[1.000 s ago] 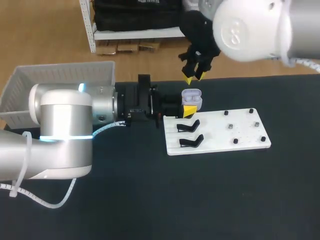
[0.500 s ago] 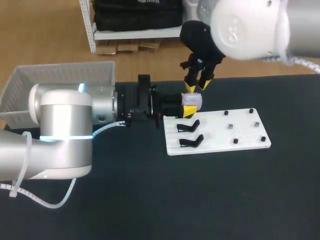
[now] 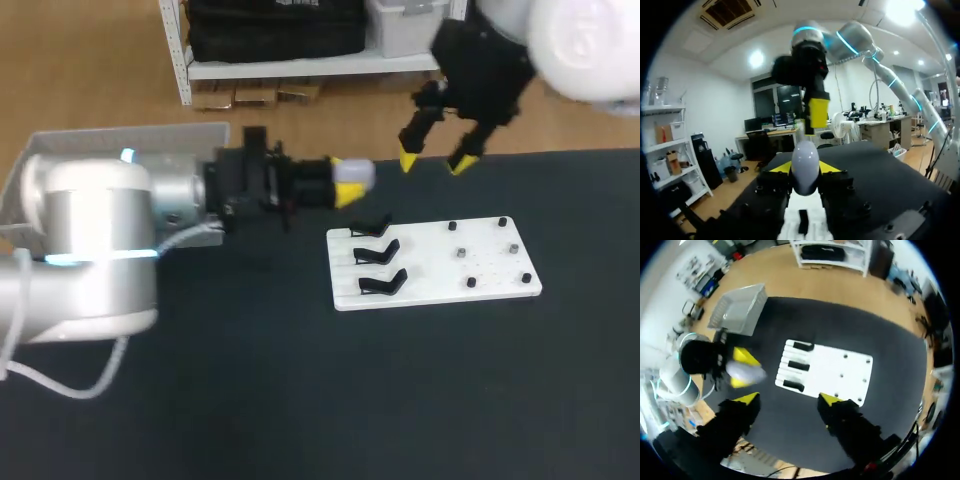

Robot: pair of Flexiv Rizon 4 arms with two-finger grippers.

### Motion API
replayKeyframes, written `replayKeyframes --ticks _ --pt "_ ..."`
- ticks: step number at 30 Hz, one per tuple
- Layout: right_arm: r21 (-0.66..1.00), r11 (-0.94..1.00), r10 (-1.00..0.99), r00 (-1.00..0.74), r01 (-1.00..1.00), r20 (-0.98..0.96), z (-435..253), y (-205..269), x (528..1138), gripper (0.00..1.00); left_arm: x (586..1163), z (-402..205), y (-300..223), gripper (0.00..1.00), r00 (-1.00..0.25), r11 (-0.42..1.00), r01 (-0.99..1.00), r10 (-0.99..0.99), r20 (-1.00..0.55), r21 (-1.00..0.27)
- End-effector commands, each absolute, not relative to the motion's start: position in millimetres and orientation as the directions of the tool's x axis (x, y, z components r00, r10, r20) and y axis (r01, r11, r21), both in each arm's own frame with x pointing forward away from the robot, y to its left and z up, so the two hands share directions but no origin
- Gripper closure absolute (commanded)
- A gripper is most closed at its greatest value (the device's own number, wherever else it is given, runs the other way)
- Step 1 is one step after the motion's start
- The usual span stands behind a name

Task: Pick up each earbud case from the left stands, insert the matching earbuds, close the lid, and place the case in the box.

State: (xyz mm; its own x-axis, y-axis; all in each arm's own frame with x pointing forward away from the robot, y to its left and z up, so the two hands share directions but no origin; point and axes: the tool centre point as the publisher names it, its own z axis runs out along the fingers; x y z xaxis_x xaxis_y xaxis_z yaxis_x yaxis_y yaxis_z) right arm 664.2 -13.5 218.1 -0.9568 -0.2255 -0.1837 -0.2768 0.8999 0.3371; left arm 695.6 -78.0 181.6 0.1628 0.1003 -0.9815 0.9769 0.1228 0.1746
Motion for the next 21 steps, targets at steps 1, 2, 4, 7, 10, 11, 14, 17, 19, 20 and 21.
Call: replayKeyframes --ticks 1,2,4,7,10,11,14,17,19,20,21 --pt "0.371 0.897 -0.147 -0.953 -0.241 -0.264 211 -33 640 0.0 694 207 7 1.0 0.178 0.182 0.962 0.147 -0.973 0.203" --pt "0.376 0.899 -0.132 -0.958 -0.225 -0.256 208 -36 636 0.0 700 209 26 1.0 0.18 0.197 0.958 0.155 -0.971 0.209" --pt "0.385 0.902 -0.109 -0.966 -0.195 -0.234 201 -38 629 0.0 712 212 60 1.0 0.182 0.207 0.955 0.154 -0.971 0.212" --pt "0.391 0.908 -0.068 -0.975 -0.149 -0.214 193 -42 621 0.0 733 211 108 1.0 0.179 0.245 0.945 0.166 -0.97 0.216" --pt "0.387 0.915 -0.03 -0.978 -0.109 -0.205 190 -44 615 0.0 752 206 145 1.0 0.187 0.266 0.935 0.192 -0.963 0.235" --pt "0.39 0.916 -0.015 -0.98 -0.093 -0.199 189 -45 614 0.0 760 203 158 1.0 0.189 0.273 0.933 0.18 -0.965 0.234" --pt "0.385 0.921 0.017 -0.982 -0.057 -0.186 187 -46 609 0.0 780 186 188 1.0 0.169 0.296 0.928 0.213 -0.962 0.228" --pt "0.377 0.926 0.043 -0.985 -0.024 -0.168 184 -47 603 0.0 799 172 210 1.0 0.158 0.318 0.919 0.244 -0.957 0.233" --pt "0.371 0.929 0.057 -0.986 -0.005 -0.156 183 -48 599 0.0 813 161 221 1.0 0.135 0.336 0.916 0.256 -0.957 0.219" --pt "0.371 0.929 0.064 -0.987 0.003 -0.15 182 -48 597 0.0 819 154 225 1.0 0.123 0.354 0.911 0.26 -0.958 0.212" --pt "0.367 0.93 0.067 -0.987 0.01 -0.144 181 -47 594 0.0 826 147 230 1.0 0.103 0.364 0.91 0.268 -0.958 0.199"
